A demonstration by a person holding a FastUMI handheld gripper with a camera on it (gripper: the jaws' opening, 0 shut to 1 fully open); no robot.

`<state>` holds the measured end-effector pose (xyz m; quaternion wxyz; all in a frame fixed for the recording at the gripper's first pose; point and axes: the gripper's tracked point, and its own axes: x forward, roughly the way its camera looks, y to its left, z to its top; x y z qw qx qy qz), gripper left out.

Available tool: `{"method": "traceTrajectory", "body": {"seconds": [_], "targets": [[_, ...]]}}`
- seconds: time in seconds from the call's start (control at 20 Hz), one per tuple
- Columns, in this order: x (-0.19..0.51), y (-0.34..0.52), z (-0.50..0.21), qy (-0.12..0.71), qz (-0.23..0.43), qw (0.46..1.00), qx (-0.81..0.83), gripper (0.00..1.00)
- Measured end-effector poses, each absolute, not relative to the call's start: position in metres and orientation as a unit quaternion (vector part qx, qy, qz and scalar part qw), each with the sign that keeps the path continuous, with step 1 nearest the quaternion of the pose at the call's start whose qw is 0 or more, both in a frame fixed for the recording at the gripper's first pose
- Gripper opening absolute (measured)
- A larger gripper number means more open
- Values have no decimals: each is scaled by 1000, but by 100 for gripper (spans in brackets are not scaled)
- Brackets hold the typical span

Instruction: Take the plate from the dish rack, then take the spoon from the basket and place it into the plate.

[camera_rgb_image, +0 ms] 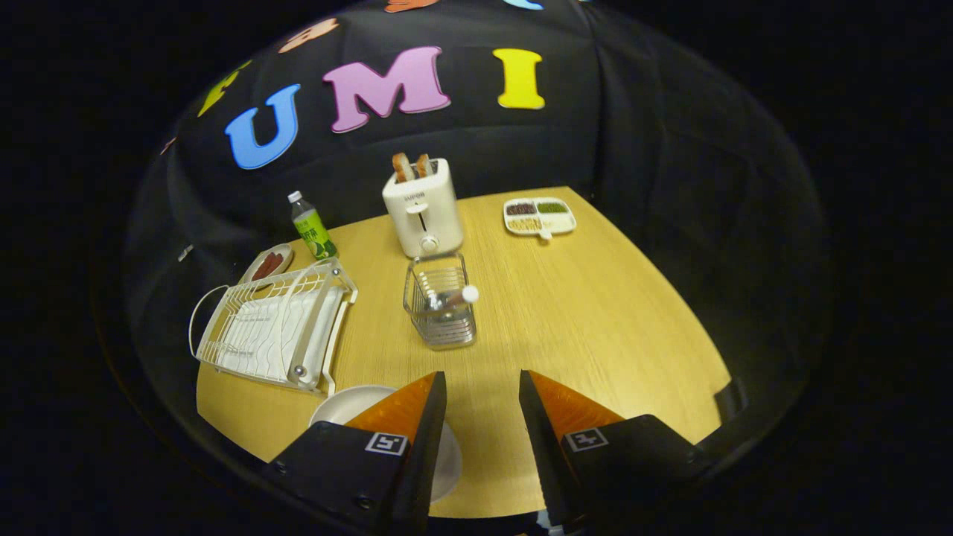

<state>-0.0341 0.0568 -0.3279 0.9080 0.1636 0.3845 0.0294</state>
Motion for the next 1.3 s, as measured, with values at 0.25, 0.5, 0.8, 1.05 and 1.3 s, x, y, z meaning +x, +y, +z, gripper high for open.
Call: {"method": "traceTrajectory", "body": {"seconds": [0.25,0.5,0.8,1.05,1.3], "targets": [[17,65,-329,395,97,904,133,61],[31,83,-364,434,145,883,103,56],[37,92,-372,445,181,869,118,18],[37,89,-353,420,186,883,95,9],[22,75,-310,396,173,896,101,9]]}}
